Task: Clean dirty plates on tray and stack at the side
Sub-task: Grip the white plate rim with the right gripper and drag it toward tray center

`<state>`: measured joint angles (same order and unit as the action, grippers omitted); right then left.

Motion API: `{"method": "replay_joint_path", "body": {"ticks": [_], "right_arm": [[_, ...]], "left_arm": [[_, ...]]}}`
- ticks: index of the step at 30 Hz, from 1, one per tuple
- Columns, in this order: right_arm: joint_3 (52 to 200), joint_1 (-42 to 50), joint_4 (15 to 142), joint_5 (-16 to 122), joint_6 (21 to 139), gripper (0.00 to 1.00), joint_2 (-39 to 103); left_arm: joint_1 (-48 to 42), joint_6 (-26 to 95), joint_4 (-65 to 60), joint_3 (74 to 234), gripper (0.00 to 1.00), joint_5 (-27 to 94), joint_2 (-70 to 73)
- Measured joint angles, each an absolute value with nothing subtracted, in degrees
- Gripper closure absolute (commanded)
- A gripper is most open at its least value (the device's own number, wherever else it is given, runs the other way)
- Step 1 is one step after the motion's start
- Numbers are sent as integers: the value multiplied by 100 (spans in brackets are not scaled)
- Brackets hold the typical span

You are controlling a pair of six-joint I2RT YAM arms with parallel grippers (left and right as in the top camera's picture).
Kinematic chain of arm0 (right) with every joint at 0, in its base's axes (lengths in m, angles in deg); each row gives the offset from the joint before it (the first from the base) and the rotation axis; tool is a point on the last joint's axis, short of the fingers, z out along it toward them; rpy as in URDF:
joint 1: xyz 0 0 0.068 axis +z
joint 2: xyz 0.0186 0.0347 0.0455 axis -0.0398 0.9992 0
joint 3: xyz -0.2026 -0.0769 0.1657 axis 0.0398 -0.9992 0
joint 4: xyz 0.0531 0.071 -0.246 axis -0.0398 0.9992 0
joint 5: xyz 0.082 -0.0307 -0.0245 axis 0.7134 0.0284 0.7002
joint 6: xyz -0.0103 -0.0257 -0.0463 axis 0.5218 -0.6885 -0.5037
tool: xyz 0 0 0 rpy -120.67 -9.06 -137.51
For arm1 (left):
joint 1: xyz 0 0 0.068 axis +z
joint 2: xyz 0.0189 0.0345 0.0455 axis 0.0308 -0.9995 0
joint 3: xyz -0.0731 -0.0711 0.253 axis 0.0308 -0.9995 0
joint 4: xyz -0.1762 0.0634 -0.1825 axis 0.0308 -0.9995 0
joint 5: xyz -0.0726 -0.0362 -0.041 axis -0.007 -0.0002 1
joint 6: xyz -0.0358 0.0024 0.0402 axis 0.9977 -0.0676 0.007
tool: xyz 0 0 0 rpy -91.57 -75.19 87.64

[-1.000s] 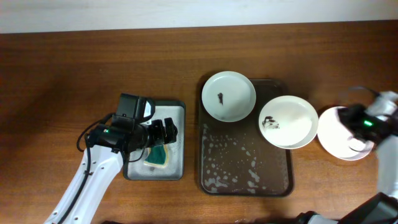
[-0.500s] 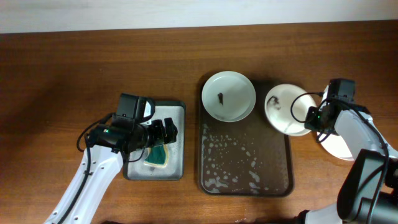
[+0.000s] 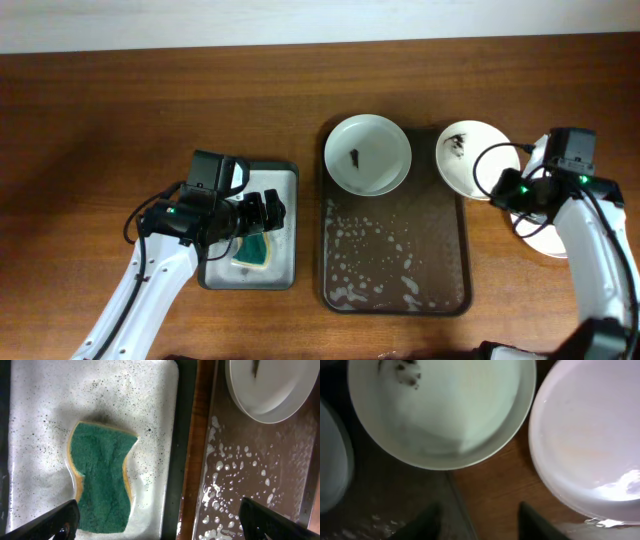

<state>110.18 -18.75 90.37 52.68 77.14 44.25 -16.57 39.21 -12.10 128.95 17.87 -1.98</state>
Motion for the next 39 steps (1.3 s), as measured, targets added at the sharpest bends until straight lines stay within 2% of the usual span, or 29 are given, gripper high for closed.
{"method": "replay_joint_path", "body": {"ticks": [7, 8, 10, 16, 17, 21, 30, 35, 39], "right_arm": [[11020, -1873, 8333, 6228, 9323, 39, 5850], [11020, -1873, 8246, 6280, 9502, 41, 5896], [11020, -1873, 8108, 6359, 9850, 52, 5916], [11016, -1873, 8517, 6005, 10215, 52, 5918], [11007, -1873, 8523, 5948, 10223, 58, 5918], [10959, -1873, 8545, 5780, 10285, 96, 5920], [10926, -1873, 9105, 5686, 9963, 96, 5566], [10904, -1803, 9561, 5664, 8956, 96, 4633], [10865, -1025, 10204, 5699, 8326, 96, 4209]], "left_arm": [[-1657, 3921, -1210, 12895, 0, 1787, -198], [-1657, 3921, -1212, 12895, 1, 1785, -198], [-1657, 3921, -1212, 12895, 0, 1787, -198], [-1657, 3921, -1210, 12895, 0, 1787, -198], [-1657, 3921, -1210, 12895, 0, 1785, -198], [-1657, 3921, -1210, 12895, 1, 1785, -198], [-1657, 3921, -1212, 12895, 1, 1787, -198], [-1657, 3921, -1210, 12895, 1, 1787, -198], [-1657, 3921, -1212, 12895, 0, 1787, -198]]}}
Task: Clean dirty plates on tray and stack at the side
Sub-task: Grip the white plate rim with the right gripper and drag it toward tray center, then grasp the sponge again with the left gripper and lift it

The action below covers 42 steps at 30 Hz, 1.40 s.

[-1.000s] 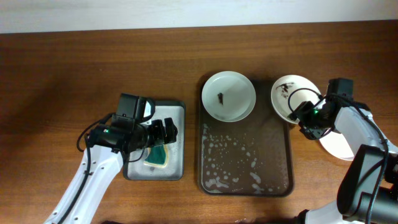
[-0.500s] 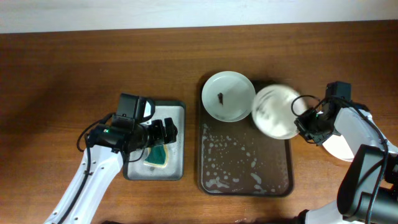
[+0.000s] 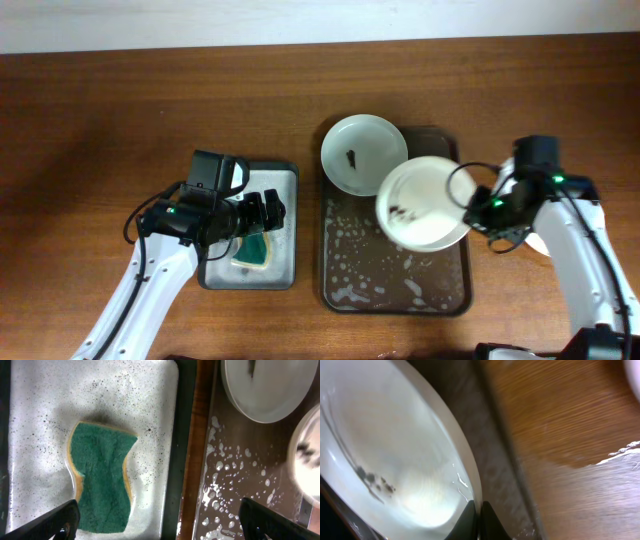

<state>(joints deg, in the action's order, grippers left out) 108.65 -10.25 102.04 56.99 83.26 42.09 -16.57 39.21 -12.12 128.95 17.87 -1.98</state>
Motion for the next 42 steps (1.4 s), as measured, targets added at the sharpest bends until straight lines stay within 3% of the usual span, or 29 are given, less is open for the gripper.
{"method": "replay_joint_path", "body": {"ticks": [4, 6, 8, 15, 21, 25, 27, 28, 29, 31, 35, 36, 37, 42], "right_arm": [[10187, -218, 9885, 5688, 8418, 96, 4220], [9763, -61, 9531, 5671, 8717, 74, 4228], [9573, -39, 9459, 5653, 8908, 69, 4239], [10557, -39, 9706, 5566, 7819, 68, 3420], [10828, -39, 10016, 5651, 7371, 67, 2283], [10826, -39, 10305, 5682, 7332, 67, 2235], [10826, -39, 10381, 5686, 7319, 67, 2235], [10826, -39, 10388, 5686, 7323, 67, 2235], [10826, -39, 10390, 5697, 7323, 67, 2235], [10826, -39, 10390, 5703, 7321, 67, 2235], [10826, -39, 10392, 5708, 7367, 68, 2235], [10826, -39, 10394, 5723, 7364, 68, 2235], [10826, -39, 10396, 5725, 7367, 68, 2235], [10826, -39, 10414, 5762, 7371, 68, 2235]], "left_arm": [[-1657, 3921, -1210, 12895, 0, 1787, -198], [-1657, 3921, -1212, 12895, 1, 1787, -198], [-1657, 3918, -1210, 12895, 0, 1787, -198], [-1657, 3921, -1212, 12895, 0, 1787, -198], [-1675, 3892, -1175, 12803, 39, 1195, -198], [-1758, 3901, -688, 11955, 40, 434, -353], [-1773, 3903, -338, 11581, 46, 430, -587], [-1773, 3892, -187, 11431, 52, 473, -720], [-1771, 3905, -67, 11306, 66, 515, -851], [-1771, 3929, 180, 11245, 100, 692, -998], [-1777, 3925, 440, 11247, 100, 1020, -1182], [-1777, 3929, 433, 11251, 86, 1050, -1184], [-1775, 3929, 388, 11271, 81, 1061, -1192], [-1773, 3901, -871, 12023, 40, 1028, -1396]]}}
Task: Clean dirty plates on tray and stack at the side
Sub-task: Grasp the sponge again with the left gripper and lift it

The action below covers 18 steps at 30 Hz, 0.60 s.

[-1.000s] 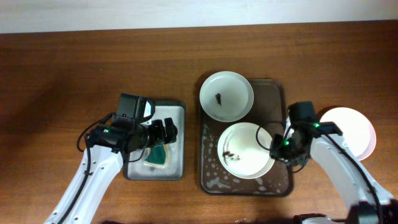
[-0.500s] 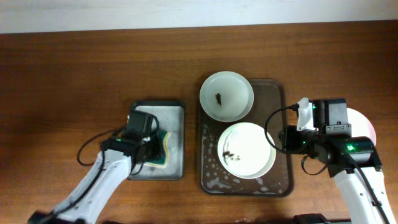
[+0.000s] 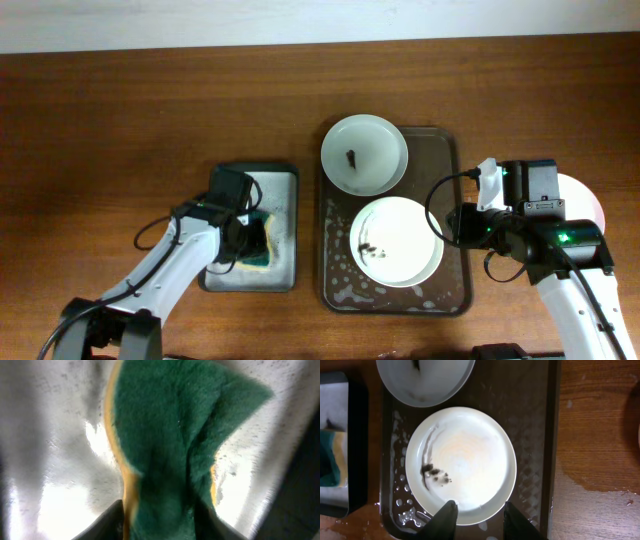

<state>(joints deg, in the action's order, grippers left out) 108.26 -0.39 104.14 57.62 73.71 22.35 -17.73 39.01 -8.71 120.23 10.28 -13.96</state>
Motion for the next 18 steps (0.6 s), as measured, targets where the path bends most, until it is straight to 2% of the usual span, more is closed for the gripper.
{"method": "replay_joint_path", "body": {"ticks": [6, 8, 9, 10, 11, 12, 16, 18], "right_arm": [[10826, -39, 10416, 5769, 7369, 68, 2235], [10826, -39, 10416, 5769, 7373, 68, 2235], [10826, -39, 10412, 5769, 7373, 68, 2235], [10826, -39, 10418, 5769, 7371, 68, 2235], [10826, -39, 10414, 5769, 7371, 68, 2235], [10826, -39, 10414, 5769, 7371, 68, 2235], [10826, -39, 10414, 5771, 7371, 68, 2235], [10826, -39, 10414, 5773, 7371, 68, 2235]], "left_arm": [[-1777, 3660, -863, 12707, 46, 858, -1411], [-1777, 3645, -631, 12646, 53, 703, -1492], [-1777, 3639, -517, 12604, 60, 666, -1592], [-1777, 3617, -323, 12528, 73, 622, -1732], [-1777, 3625, -198, 12478, 97, 604, -1881], [-1777, 3575, -76, 12449, 100, 604, -2073], [-1777, 3558, 20, 12467, 100, 604, -2237], [-1777, 3555, -207, 12587, 92, 604, -2261]]}}
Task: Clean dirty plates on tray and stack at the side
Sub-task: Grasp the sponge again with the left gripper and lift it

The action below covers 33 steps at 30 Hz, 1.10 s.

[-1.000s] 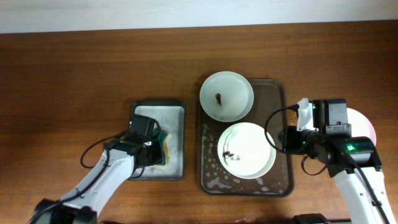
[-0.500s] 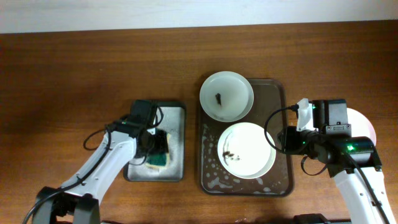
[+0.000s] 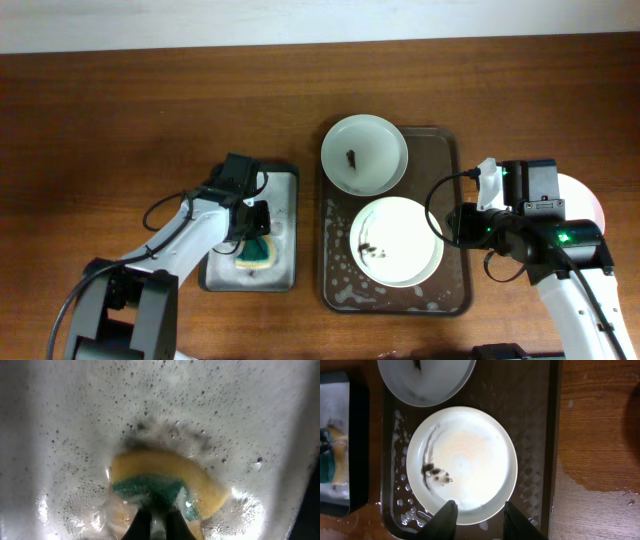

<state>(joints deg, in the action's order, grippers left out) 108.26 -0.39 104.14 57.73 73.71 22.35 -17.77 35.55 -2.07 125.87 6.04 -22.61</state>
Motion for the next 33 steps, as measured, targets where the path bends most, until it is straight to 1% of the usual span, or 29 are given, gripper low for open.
{"method": "replay_joint_path", "body": {"ticks": [1, 2, 3, 4, 5, 7, 9, 11, 12, 14, 17, 19, 20, 22, 24, 26, 27, 30, 33], "right_arm": [[10826, -39, 10416, 5782, 7369, 68, 2235], [10826, -39, 10412, 5786, 7369, 68, 2235], [10826, -39, 10418, 5791, 7371, 68, 2235], [10826, -39, 10416, 5791, 7371, 68, 2235], [10826, -39, 10412, 5789, 7371, 68, 2235], [10826, -39, 10416, 5789, 7369, 68, 2235], [10826, -39, 10416, 5789, 7373, 68, 2235], [10826, -39, 10416, 5789, 7371, 68, 2235], [10826, -39, 10416, 5791, 7371, 68, 2235], [10826, -39, 10412, 5789, 7371, 68, 2235], [10826, -39, 10418, 5791, 7373, 68, 2235], [10826, -39, 10418, 5789, 7371, 68, 2235], [10826, -39, 10418, 5789, 7373, 68, 2235], [10826, -39, 10420, 5789, 7371, 68, 2235], [10826, -39, 10420, 5789, 7371, 68, 2235], [10826, -39, 10427, 5789, 7371, 68, 2235], [10826, -39, 10423, 5789, 7373, 68, 2235], [10826, -39, 10436, 5789, 7369, 68, 2235], [10826, -39, 10438, 5789, 7371, 68, 2235]], "left_arm": [[-1777, 3558, -401, 12698, 76, 604, -2270], [-1777, 3571, -646, 12818, 53, 607, -2270], [-1777, 3549, -1029, 13011, 47, 604, -2266], [-1777, 3525, -1223, 13138, 43, 604, -2235], [-1777, 3540, -1507, 13330, 44, 611, -2191], [-1777, 3545, -1713, 13566, 48, 655, -2010], [-1777, 3542, -1896, 13656, 50, 788, -1879], [-1841, 3540, -1966, 13590, 58, 904, -1870], [-1902, 3542, -1877, 13463, 61, 939, -1868], [-2013, 3566, -1650, 13201, 64, 994, -1868], [-2223, 3715, -1051, 12523, 72, 967, -1868], [-2271, 3870, -622, 12204, 82, 838, -1826], [-2271, 3925, -502, 12106, 82, 801, -1785], [-2271, 4025, -397, 12012, 79, 716, -1730], [-2271, 4071, -552, 12082, 72, 720, -1730], [-2271, 4106, -985, 12359, 56, 779, -1724], [-2271, 4119, -1173, 12475, 52, 797, -1689], [-2271, 4080, -1560, 12856, 47, 705, -1479], [-2271, 4076, -1706, 12939, 49, 456, -1324]]}}
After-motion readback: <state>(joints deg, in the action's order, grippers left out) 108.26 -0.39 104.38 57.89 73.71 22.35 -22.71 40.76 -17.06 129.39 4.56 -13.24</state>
